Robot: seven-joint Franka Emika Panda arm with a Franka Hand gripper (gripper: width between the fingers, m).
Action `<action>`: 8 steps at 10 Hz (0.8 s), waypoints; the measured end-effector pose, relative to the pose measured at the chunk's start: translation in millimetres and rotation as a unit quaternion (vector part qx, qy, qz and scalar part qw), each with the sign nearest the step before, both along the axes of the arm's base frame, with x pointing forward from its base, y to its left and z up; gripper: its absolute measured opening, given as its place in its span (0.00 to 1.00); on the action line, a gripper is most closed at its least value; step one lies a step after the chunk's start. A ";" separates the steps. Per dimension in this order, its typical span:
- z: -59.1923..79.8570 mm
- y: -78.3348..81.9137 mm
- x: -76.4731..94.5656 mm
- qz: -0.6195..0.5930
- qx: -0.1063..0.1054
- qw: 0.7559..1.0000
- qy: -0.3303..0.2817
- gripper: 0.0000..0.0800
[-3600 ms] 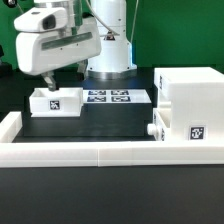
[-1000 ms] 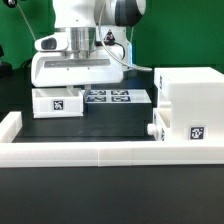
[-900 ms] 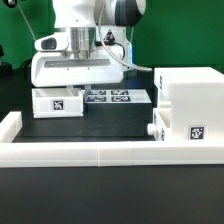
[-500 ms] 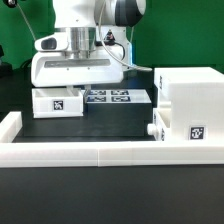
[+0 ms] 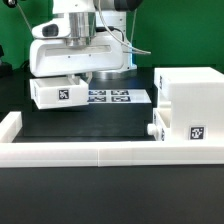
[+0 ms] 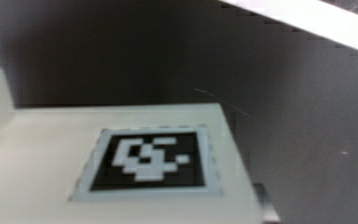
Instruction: Assemble drawer
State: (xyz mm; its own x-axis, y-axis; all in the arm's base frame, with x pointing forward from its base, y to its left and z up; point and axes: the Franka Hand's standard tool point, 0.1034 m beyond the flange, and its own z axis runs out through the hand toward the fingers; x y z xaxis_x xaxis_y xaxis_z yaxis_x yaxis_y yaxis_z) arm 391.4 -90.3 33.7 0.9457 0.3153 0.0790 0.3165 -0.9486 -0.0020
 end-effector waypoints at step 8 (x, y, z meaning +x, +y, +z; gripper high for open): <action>9.5 13.6 54.0 0.358 -0.008 0.933 0.036 0.05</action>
Offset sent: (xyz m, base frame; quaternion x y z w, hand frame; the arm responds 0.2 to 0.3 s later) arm 0.0421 0.0099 0.0097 -0.0185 -0.0061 -0.3686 0.9294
